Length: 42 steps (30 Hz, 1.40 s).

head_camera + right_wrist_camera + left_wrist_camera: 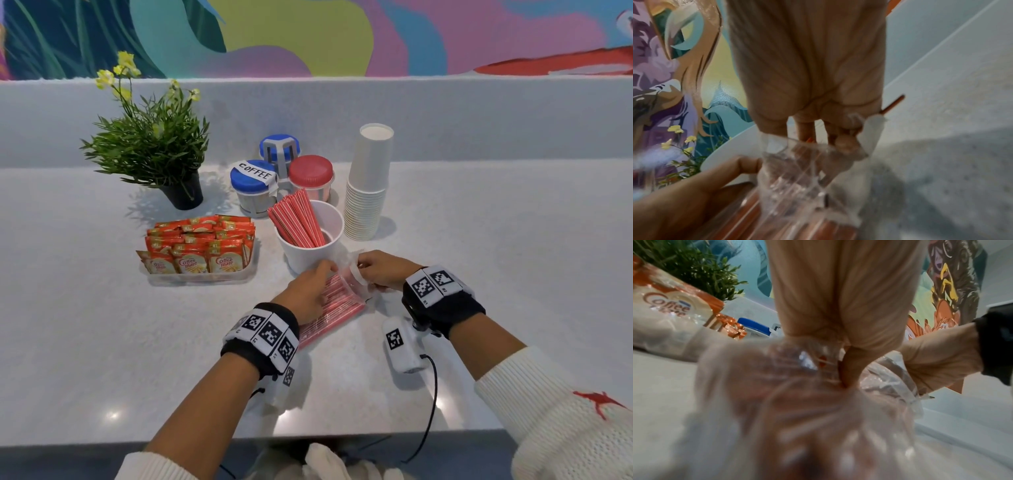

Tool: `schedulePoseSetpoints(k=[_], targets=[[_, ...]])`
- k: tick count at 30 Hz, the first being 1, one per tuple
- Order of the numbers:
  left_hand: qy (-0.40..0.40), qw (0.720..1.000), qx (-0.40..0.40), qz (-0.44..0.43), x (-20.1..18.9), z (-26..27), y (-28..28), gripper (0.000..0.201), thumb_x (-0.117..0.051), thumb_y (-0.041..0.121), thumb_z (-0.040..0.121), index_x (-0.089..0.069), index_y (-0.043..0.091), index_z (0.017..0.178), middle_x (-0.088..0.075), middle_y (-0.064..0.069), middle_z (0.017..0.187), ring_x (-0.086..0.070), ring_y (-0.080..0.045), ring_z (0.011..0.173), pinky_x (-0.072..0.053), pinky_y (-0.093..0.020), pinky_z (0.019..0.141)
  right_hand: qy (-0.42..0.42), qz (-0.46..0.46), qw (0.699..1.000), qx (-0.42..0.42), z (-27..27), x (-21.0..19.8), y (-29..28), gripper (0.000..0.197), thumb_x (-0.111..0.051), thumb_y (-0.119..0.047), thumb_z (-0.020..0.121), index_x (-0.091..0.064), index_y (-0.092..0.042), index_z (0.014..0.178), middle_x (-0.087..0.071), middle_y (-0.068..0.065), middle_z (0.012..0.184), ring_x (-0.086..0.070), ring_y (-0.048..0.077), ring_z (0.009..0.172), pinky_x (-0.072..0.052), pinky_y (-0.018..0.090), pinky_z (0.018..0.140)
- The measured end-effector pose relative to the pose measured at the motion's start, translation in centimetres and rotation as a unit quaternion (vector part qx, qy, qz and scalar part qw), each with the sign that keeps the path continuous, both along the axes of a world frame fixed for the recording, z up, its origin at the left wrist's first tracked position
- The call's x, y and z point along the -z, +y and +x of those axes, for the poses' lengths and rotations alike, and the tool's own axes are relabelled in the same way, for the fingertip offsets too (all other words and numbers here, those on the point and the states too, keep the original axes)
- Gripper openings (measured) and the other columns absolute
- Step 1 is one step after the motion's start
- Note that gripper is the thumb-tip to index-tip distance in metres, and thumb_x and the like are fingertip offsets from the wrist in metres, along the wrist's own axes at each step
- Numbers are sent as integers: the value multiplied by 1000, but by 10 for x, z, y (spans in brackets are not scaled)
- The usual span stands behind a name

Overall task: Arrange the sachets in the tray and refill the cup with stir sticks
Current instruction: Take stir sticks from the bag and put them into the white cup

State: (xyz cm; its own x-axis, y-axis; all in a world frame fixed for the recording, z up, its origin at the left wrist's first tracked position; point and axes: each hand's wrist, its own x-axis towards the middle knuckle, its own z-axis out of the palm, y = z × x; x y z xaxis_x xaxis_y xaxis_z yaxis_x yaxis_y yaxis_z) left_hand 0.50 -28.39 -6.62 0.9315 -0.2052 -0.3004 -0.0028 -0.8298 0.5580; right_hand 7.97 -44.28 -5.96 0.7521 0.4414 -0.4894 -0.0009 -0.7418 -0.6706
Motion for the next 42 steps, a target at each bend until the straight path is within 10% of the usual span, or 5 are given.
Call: schedulePoseSetpoints(k=[6, 26, 30, 35, 42], targets=[[0, 1000, -3, -19, -2, -1, 0, 52, -51, 2, 90, -27, 26, 129, -51, -6, 123, -54, -25, 108, -46, -40, 96, -45, 72, 996, -3, -3, -1, -1, 22, -61, -1, 84, -58, -18, 69, -52, 2, 60, -41, 12, 46, -32, 21, 42], [-15, 1000, -10, 16, 6, 4, -6, 29, -49, 7, 93, -48, 7, 122, -57, -11, 122, -55, -26, 112, -45, -33, 96, 16, 3, 999, 28, 0, -16, -22, 23, -66, -7, 81, -56, -14, 100, -56, 1, 70, -41, 12, 56, -32, 20, 46], [-4, 999, -32, -24, 2, 3, -4, 25, -43, 6, 95, -46, 7, 120, -56, -11, 120, -53, -25, 112, -40, -29, 89, 43, 93, 986, 131, 1, -9, -30, 14, -69, -11, 80, -56, -13, 74, -47, 1, 56, -33, 11, 49, -26, 19, 41], [-4, 998, -24, -52, -5, 3, -8, 19, -44, 8, 96, -47, 6, 115, -56, -13, 118, -53, -24, 110, -41, -29, 90, 92, 218, 962, 134, -10, 5, -14, 7, -54, -9, 90, -61, -7, 93, -44, 0, 51, -30, 6, 39, -24, 17, 37], [-4, 996, -21, -91, -4, 1, -6, 25, -46, 9, 95, -44, 6, 119, -55, -11, 122, -50, -24, 117, -38, -31, 98, 52, 302, 935, 177, -12, 4, -4, 14, -55, -12, 90, -60, -12, 77, -48, -3, 49, -32, 4, 36, -25, 15, 35]])
